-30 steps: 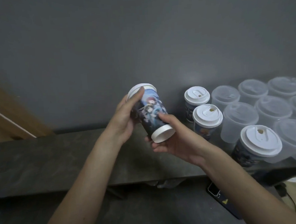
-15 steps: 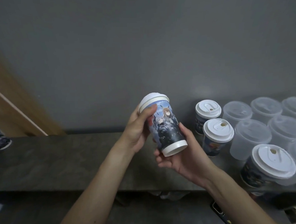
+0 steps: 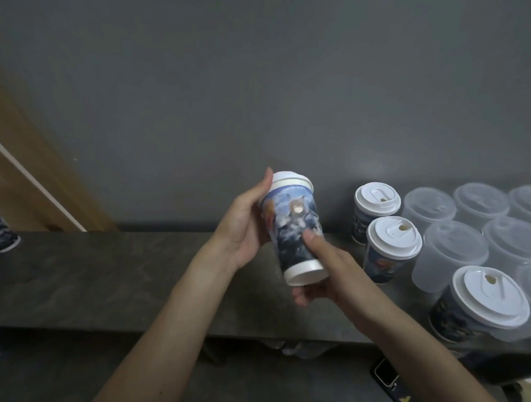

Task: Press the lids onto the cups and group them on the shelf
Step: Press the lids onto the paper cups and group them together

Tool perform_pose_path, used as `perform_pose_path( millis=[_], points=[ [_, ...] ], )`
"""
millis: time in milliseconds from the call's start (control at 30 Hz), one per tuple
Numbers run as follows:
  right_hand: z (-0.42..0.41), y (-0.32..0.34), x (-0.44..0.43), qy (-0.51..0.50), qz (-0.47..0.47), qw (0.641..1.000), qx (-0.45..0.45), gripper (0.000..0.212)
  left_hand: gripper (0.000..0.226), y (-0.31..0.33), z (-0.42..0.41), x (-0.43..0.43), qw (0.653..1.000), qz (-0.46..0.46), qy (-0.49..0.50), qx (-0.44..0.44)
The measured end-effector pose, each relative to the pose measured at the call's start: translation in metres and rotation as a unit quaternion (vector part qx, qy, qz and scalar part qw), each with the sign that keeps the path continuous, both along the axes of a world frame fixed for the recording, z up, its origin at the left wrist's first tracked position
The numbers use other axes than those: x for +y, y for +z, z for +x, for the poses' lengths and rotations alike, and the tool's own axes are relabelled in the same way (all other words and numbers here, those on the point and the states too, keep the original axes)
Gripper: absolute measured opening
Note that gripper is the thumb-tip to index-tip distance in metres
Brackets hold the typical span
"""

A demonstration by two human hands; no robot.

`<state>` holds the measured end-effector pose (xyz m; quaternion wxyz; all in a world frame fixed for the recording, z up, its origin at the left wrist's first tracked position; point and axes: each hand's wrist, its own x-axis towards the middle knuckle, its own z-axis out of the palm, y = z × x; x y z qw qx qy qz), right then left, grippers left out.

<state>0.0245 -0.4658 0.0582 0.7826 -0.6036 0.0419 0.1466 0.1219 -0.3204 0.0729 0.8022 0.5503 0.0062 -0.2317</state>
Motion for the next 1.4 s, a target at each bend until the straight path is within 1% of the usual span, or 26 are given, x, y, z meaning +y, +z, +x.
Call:
perform_pose_path(
  millis=[67, 133, 167, 233, 300, 333, 367, 433, 467, 500, 567, 600, 633, 700, 733, 767, 800, 867, 933, 1000, 1067, 1133, 1167, 1267, 1333, 1400],
  points=[
    [-0.002, -0.003, -0.002, -0.032, -0.094, 0.993, -0.060, 0.061, 0.066, 0.008, 0.001, -0.002, 1.000, 0.025, -0.014, -0.008],
    [-0.002, -0.004, -0.004, -0.050, -0.157, 0.983, -0.084, 0.052, 0.073, 0.009, 0.002, -0.006, 1.000, 0.027, 0.001, -0.003],
    [-0.003, -0.005, -0.005, -0.056, -0.181, 0.978, -0.089, 0.048, 0.077, 0.008, 0.002, -0.008, 1.000, 0.021, 0.010, -0.001],
    [-0.005, -0.004, -0.005, -0.063, -0.200, 0.974, -0.085, 0.050, 0.082, 0.004, 0.003, -0.009, 1.000, 0.022, 0.019, -0.001],
    [-0.006, -0.004, -0.005, -0.067, -0.225, 0.969, -0.083, 0.047, 0.079, 0.003, 0.003, -0.008, 1.000, 0.025, 0.016, -0.004],
    [-0.007, -0.004, -0.006, -0.074, -0.264, 0.957, -0.095, 0.042, 0.073, 0.003, 0.003, -0.009, 1.000, 0.027, 0.012, -0.005],
    [-0.008, -0.004, -0.008, -0.082, -0.321, 0.937, -0.112, 0.040, 0.069, 0.003, 0.003, -0.009, 0.999, 0.034, 0.009, -0.007],
    [-0.009, -0.003, -0.010, -0.088, -0.413, 0.897, -0.132, 0.042, 0.074, 0.003, 0.004, -0.012, 0.999, 0.045, 0.016, -0.008],
    [-0.009, -0.003, -0.009, -0.092, -0.438, 0.884, -0.135, 0.045, 0.077, 0.003, 0.004, -0.014, 0.999, 0.045, 0.029, -0.005],
    [-0.009, -0.005, -0.008, -0.097, -0.456, 0.874, -0.136, 0.049, 0.073, 0.002, 0.005, -0.015, 0.998, 0.044, 0.041, -0.001],
    [-0.009, -0.009, -0.005, -0.102, -0.472, 0.865, -0.138, 0.056, 0.053, 0.001, 0.003, -0.018, 0.997, 0.045, 0.057, 0.001],
    [-0.009, -0.011, -0.005, -0.100, -0.463, 0.870, -0.136, 0.056, 0.044, 0.002, 0.001, -0.020, 0.997, 0.049, 0.061, -0.001],
    [-0.010, -0.012, -0.006, -0.093, -0.432, 0.888, -0.127, 0.054, 0.041, 0.001, 0.000, -0.021, 0.997, 0.050, 0.066, -0.003],
    [-0.008, -0.009, -0.010, -0.071, -0.299, 0.947, -0.091, 0.046, 0.049, -0.001, -0.002, -0.018, 0.998, 0.022, 0.062, 0.006],
    [-0.005, -0.007, -0.012, -0.054, -0.214, 0.973, -0.059, 0.049, 0.054, -0.001, -0.003, -0.016, 0.999, -0.008, 0.045, 0.019],
    [-0.003, -0.005, -0.015, -0.035, -0.135, 0.990, -0.026, 0.056, 0.060, 0.000, -0.003, -0.014, 0.998, -0.038, 0.023, 0.033],
    [-0.001, -0.004, -0.016, -0.018, -0.081, 0.997, -0.002, 0.064, 0.067, 0.000, -0.002, -0.012, 0.997, -0.063, 0.000, 0.042],
    [0.001, -0.002, -0.014, -0.003, -0.038, 0.999, 0.021, 0.070, 0.073, -0.002, -0.002, -0.011, 0.997, -0.068, -0.014, 0.044],
    [0.001, -0.004, -0.012, -0.007, -0.013, 0.999, 0.041, 0.072, 0.068, -0.004, 0.000, -0.012, 0.998, -0.049, 0.014, 0.033],
    [0.001, -0.004, -0.010, -0.009, 0.035, 0.997, 0.073, 0.071, 0.072, -0.004, 0.001, -0.014, 0.999, -0.029, 0.024, 0.022],
    [0.001, -0.001, -0.010, 0.015, 0.125, 0.986, 0.111, 0.068, 0.072, -0.004, 0.000, -0.011, 0.999, -0.046, 0.006, 0.023],
    [0.003, 0.002, -0.011, 0.041, 0.243, 0.958, 0.148, 0.064, 0.068, -0.006, 0.000, -0.008, 0.994, -0.092, -0.013, 0.048],
    [0.003, 0.004, -0.012, 0.051, 0.285, 0.944, 0.160, 0.062, 0.066, -0.008, -0.001, -0.008, 0.992, -0.106, -0.019, 0.063],
    [0.002, 0.014, -0.008, 0.083, 0.327, 0.926, 0.170, 0.062, 0.059, -0.022, -0.002, -0.013, 0.990, -0.088, -0.006, 0.111],
    [0.002, 0.024, -0.003, 0.080, 0.330, 0.924, 0.176, 0.062, 0.054, -0.033, -0.004, -0.017, 0.988, -0.078, 0.018, 0.134],
    [0.005, 0.026, -0.002, 0.077, 0.324, 0.926, 0.177, 0.063, 0.054, -0.038, -0.002, -0.016, 0.987, -0.075, 0.026, 0.137]
  ],
)
